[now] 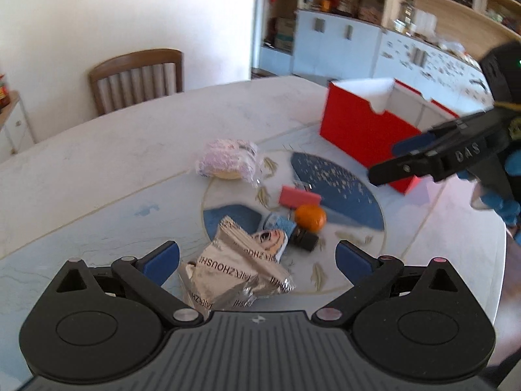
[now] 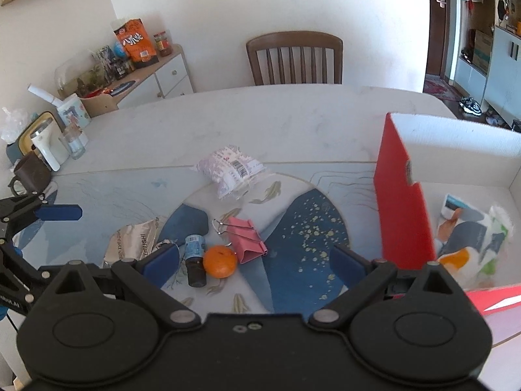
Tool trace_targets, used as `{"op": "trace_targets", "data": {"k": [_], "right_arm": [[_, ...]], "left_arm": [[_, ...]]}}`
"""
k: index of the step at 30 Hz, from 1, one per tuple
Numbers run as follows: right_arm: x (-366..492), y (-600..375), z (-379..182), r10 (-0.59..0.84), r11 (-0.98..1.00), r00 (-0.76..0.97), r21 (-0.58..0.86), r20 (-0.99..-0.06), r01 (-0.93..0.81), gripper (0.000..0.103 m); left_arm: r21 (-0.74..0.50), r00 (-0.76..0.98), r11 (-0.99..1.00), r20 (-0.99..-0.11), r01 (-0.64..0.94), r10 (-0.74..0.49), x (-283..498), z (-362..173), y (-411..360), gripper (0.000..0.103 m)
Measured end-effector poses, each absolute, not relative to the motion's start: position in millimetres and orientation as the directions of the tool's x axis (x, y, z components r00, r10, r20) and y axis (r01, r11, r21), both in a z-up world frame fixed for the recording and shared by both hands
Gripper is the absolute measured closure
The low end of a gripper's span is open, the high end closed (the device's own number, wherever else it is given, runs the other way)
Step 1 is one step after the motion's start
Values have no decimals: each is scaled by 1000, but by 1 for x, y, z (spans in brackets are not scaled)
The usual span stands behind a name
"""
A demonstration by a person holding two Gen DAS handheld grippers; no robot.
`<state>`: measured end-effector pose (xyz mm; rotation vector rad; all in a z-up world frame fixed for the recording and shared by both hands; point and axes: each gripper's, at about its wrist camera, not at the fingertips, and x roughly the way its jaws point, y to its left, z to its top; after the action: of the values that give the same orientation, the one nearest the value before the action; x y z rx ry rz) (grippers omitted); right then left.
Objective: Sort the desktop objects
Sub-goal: 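Withdraw both tools from the box back toward the table, then grasp the silver foil snack bag with the left tool while the right tool grasps the orange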
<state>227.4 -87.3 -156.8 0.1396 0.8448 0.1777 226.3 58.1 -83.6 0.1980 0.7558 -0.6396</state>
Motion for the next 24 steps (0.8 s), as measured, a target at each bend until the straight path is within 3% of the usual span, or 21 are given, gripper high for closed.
{"op": "trace_targets", "data": {"k": [16,24], "right_arm": [[244,-47,-194,142,987,610,157,-779,-28,11],[256,-38,-207,104,987,595,154,-797,34,18]], "left_arm": [[83,474,623,-728,778,-495,246,-128,60,0],[70,422,575,-750,815,-508,254,-141,60,1]]}}
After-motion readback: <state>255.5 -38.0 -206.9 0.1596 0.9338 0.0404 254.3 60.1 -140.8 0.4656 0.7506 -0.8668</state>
